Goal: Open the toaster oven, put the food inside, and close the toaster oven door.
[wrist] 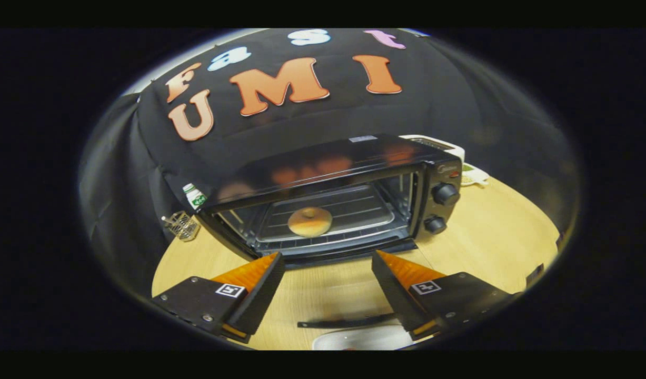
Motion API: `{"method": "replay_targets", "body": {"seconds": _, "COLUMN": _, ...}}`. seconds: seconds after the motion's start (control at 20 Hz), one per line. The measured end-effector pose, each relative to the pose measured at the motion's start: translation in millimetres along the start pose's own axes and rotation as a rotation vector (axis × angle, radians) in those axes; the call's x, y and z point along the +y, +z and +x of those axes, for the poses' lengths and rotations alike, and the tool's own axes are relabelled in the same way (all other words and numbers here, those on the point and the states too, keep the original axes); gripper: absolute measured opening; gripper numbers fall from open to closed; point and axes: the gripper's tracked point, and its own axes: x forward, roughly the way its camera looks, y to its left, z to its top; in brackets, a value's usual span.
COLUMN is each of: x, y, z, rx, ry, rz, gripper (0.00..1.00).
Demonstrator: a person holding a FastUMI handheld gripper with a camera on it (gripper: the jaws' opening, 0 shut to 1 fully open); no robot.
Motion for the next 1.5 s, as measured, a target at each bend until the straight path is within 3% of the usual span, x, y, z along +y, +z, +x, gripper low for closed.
{"method": "replay_targets", "body": {"seconds": 0.35, "x": -16.0, "y": -29.4, "z": -43.5, "rx": 0.008, "ry": -0.044, "rz": -0.087, "gripper": 0.99}}
{"method": "replay_targets", "body": {"seconds": 0.95, "x": -26.1, "y": -128.0, "z": -46.7, "rx": 0.197, "ry": -0.072, "rz": -0.167, "gripper": 0.99}}
{"method": "replay_targets", "body": {"seconds": 1.5, "x": -29.8, "y": -138.4, "z": -25.4, "rx": 0.245, "ry": -0.089, "rz": -0.226, "gripper": 0.99}}
